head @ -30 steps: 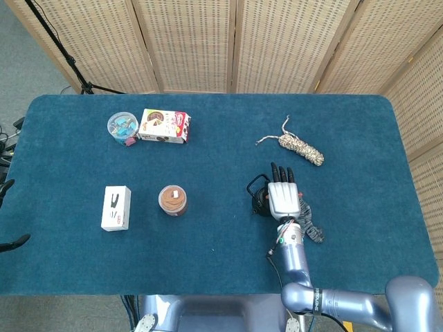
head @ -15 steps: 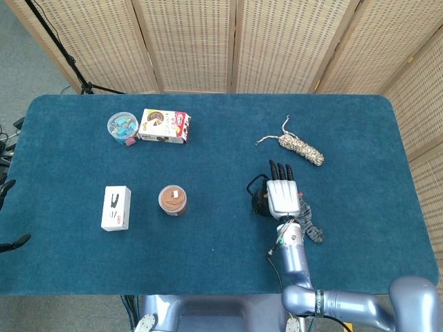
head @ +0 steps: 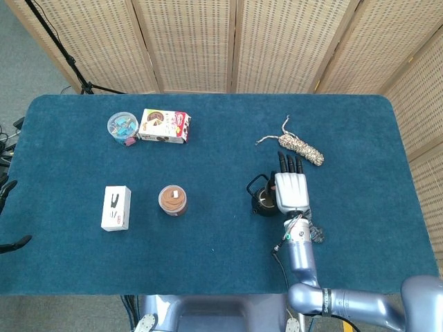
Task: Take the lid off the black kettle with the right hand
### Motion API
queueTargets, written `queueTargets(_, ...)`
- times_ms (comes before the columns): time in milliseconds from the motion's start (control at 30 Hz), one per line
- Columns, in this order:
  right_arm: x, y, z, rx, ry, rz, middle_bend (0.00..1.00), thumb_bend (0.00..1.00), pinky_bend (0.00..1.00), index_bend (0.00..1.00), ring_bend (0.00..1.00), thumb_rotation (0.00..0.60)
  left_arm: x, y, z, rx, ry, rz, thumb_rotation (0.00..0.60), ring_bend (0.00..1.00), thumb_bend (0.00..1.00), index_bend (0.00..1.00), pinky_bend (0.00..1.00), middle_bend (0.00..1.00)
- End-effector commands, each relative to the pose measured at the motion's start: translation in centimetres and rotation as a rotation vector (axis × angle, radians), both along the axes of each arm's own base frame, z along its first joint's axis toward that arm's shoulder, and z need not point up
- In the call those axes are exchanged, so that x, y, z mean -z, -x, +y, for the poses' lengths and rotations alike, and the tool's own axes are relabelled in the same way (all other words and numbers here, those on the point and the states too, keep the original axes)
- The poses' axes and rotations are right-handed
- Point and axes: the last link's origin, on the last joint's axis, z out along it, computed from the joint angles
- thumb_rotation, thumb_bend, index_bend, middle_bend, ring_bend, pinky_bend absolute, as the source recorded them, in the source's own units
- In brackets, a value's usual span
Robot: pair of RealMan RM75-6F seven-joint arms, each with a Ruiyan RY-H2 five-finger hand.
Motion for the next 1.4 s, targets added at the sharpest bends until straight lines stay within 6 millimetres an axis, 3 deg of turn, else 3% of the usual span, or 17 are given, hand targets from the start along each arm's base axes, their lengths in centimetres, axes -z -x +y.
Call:
queueTargets(33, -0.3, 1.3, -0.7, 0.030, 0.007, 0.020, 0.05, 0.40, 0.00, 0.64, 0.00, 0.600, 0.0, 0.0, 0.0, -0.002, -0.002, -0.001, 0.600, 0.00, 0.03, 0.00, 0.00, 0.00)
queueTargets(367, -0.5, 7.2, -3.8, 0.110, -0.005, 0.141, 0.05, 0.40, 0.00, 0.64, 0.00, 0.600, 0.0, 0.1, 0.3, -0.013, 0.002, -0.002, 0.600, 0.00, 0.03, 0.00, 0.00, 0.00)
queueTargets(633, -0.1, 10.4, -5.4, 0.169, -0.013, 0.171, 0.06, 0.40, 0.00, 0.63, 0.00, 0.600, 0.0, 0.2, 0.5, -0.019, 0.005, -0.003, 0.600, 0.00, 0.03, 0.00, 0.00, 0.00)
queueTargets(700, 0.2, 10.6, -5.6, 0.167, -0.016, 0.185, 0.06, 0.40, 0.00, 0.59, 0.00, 0.600, 0.1, 0.2, 0.6, -0.022, 0.010, 0.001, 0.600, 0.00, 0.04, 0.00, 0.00, 0.00)
queueTargets(867, 0.7, 10.4, -5.8, 0.161, -0.017, 0.188, 0.04, 0.40, 0.00, 0.37, 0.00, 0.600, 0.2, 0.1, 0.7, -0.023, 0.014, 0.006, 0.600, 0.00, 0.03, 0.00, 0.00, 0.00)
queueTargets(1033, 0.2, 9.6, -5.7, 0.142, 0.003, 0.182, 0.02, 0.40, 0.00, 0.32, 0.00, 0.600, 0.2, 0.2, 0.8, -0.027, 0.017, 0.006, 0.600, 0.00, 0.03, 0.00, 0.00, 0.00)
queueTargets(1233, -2.7, 6.8, -4.4, 0.045, 0.067, 0.163, 0.02, 0.40, 0.00, 0.31, 0.00, 0.600, 0.2, 0.2, 0.6, -0.023, 0.018, 0.002, 0.600, 0.00, 0.04, 0.00, 0.00, 0.00)
queueTargets(1400, -6.4, 5.5, -1.3, -0.071, 0.109, 0.117, 0.01, 0.36, 0.00, 0.29, 0.00, 0.600, 0.4, 0.0, 0.2, -0.013, 0.025, 0.008, 0.600, 0.00, 0.04, 0.00, 0.00, 0.00)
